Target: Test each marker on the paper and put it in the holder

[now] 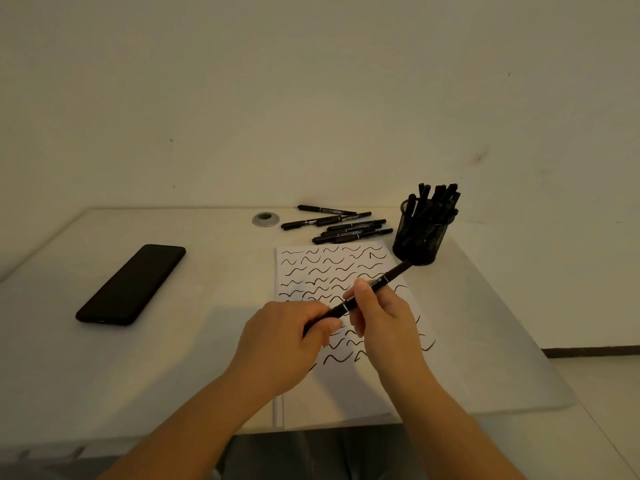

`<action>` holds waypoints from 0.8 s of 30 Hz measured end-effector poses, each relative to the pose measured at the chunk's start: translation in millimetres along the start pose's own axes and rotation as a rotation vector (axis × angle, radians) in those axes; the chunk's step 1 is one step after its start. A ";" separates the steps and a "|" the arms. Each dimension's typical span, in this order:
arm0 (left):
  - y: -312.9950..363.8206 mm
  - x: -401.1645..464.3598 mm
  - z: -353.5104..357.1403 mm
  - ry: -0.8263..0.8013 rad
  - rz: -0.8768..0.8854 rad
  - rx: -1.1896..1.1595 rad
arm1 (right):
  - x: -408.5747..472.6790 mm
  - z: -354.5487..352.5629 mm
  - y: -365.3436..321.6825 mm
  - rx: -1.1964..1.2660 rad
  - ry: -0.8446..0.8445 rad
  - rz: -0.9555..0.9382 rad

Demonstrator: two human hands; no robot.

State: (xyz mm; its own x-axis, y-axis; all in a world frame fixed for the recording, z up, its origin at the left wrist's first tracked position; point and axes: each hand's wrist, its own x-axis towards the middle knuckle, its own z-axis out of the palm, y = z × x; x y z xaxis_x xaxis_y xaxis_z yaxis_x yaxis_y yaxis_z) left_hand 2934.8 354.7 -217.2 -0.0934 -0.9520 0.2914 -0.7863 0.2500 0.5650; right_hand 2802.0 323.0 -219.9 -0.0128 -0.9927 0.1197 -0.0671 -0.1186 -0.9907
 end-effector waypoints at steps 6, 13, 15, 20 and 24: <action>-43.2 -23.1 -4.5 0.204 -0.110 0.087 | 18.9 -41.4 0.6 0.021 0.300 0.057; -60.3 -27.6 -4.9 0.131 -0.149 -0.179 | -20.1 -19.0 27.8 -0.112 0.031 -0.050; -59.7 -30.1 -0.3 0.064 -0.133 -0.206 | -28.3 -10.3 31.0 -0.075 -0.050 -0.047; -64.0 -32.8 8.2 -0.014 -0.109 -0.162 | -40.8 3.8 37.7 -0.143 -0.183 -0.082; -68.6 -33.1 10.8 -0.017 -0.103 -0.123 | -42.5 3.6 38.1 -0.187 -0.245 -0.099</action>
State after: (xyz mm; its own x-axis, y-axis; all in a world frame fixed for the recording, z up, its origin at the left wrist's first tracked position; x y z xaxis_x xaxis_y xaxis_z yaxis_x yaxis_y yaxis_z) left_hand 2985.3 367.2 -274.0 -0.0273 -0.9762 0.2150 -0.7114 0.1701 0.6819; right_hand 2803.5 360.6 -262.9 0.2418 -0.9548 0.1729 -0.2381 -0.2312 -0.9433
